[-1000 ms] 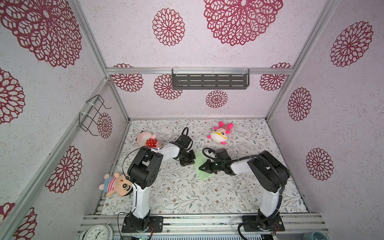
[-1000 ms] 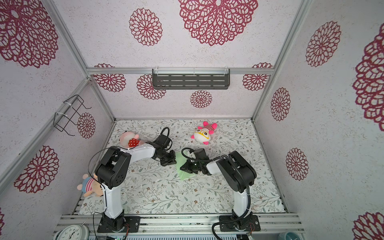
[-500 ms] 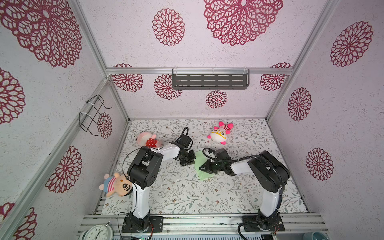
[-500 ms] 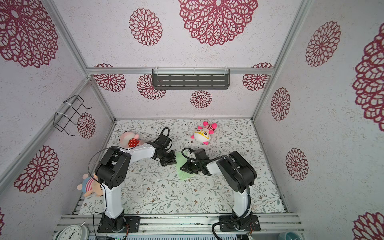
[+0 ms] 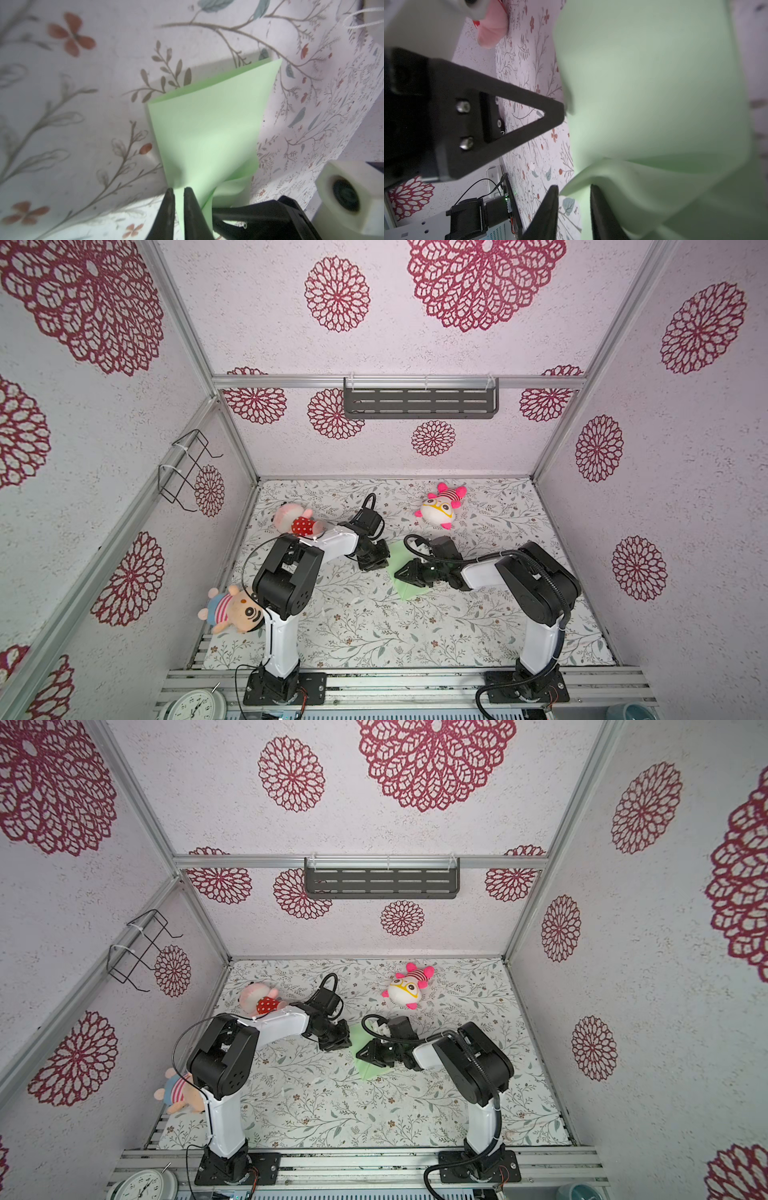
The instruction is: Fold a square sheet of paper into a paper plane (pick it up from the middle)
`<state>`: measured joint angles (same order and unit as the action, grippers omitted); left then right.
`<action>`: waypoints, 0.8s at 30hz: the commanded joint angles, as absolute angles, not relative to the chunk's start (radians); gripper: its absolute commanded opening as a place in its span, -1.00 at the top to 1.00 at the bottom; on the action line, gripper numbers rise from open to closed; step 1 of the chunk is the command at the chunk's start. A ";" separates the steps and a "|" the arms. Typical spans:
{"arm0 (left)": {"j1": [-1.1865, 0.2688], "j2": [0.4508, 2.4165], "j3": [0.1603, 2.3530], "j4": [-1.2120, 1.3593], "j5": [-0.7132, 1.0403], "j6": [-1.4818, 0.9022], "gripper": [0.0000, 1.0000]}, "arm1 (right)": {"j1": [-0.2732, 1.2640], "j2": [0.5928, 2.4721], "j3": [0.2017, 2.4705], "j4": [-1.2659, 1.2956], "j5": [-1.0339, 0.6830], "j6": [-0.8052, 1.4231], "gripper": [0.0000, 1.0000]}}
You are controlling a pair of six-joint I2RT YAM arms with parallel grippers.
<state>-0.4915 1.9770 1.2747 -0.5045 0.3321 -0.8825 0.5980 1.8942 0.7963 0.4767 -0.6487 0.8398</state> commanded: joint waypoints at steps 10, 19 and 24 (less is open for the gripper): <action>-0.500 1.838 1.198 -0.422 0.354 -0.903 0.70 | 0.597 1.897 0.795 0.337 -0.557 0.808 0.51; -0.564 1.899 1.197 -0.399 0.371 -0.900 1.00 | 0.597 1.899 0.803 0.295 -0.537 0.790 0.86; -0.575 1.939 1.215 -0.429 0.361 -0.894 1.00 | 0.597 1.901 0.809 0.289 -0.538 0.789 0.90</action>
